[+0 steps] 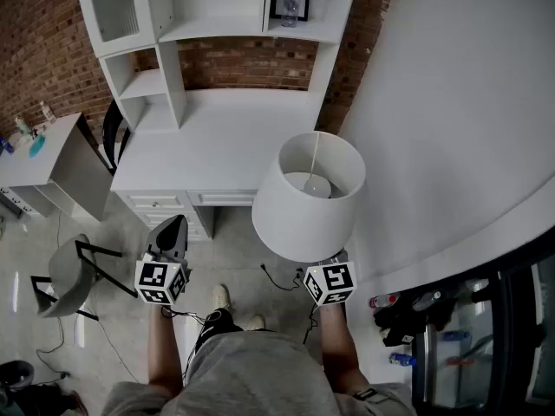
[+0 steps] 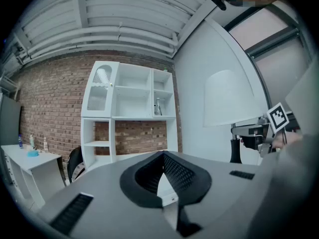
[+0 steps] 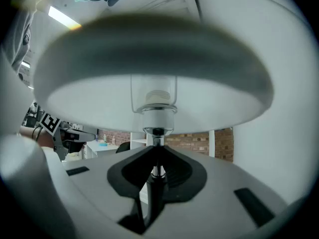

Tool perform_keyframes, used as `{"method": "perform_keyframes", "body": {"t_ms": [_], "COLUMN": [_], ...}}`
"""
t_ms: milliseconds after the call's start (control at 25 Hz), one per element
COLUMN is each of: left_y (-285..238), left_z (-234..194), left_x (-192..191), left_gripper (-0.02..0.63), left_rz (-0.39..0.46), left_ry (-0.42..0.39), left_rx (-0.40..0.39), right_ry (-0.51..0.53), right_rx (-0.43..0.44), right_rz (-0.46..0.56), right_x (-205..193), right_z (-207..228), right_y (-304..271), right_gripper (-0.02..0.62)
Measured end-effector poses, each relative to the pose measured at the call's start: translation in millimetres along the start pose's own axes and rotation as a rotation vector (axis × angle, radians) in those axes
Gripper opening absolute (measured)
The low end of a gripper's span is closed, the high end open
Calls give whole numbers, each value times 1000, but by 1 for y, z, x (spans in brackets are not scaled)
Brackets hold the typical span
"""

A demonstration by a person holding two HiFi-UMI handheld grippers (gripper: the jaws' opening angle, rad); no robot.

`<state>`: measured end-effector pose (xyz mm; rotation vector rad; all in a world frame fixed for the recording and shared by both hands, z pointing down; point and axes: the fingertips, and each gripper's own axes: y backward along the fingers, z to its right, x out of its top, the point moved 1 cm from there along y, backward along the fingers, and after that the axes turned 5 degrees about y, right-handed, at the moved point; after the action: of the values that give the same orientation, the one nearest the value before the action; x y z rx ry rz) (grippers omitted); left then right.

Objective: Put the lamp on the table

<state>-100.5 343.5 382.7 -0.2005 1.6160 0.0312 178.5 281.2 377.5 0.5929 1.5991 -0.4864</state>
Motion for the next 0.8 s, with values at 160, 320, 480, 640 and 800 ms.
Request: {"method": "perform_keyframes", "body": {"t_ms": [160,320,480,640,800], "left_y": [0,-1,-4,-8,-17], "left_z": [0,2,2,2,-1], "left_x": [1,2,3,2,0], "left_gripper": [3,3,3,3,3], "left_rz": [4,7,11,11,9], "left_ry": [0,1,1,1,7], "left_rx": [-5,-5,-5,-4,0], "right_ry": [-2,-5,-7,-17,-13], "right_rx": [-1,4,19,30,35], "right_rz": [0,9,32,56,57], "right_x": [0,2,6,13,15], "right_z": [0,1,2,3,8], "right_y": [0,0,-1,-5,-14], "right_gripper": [71,71,72,71,71]}}
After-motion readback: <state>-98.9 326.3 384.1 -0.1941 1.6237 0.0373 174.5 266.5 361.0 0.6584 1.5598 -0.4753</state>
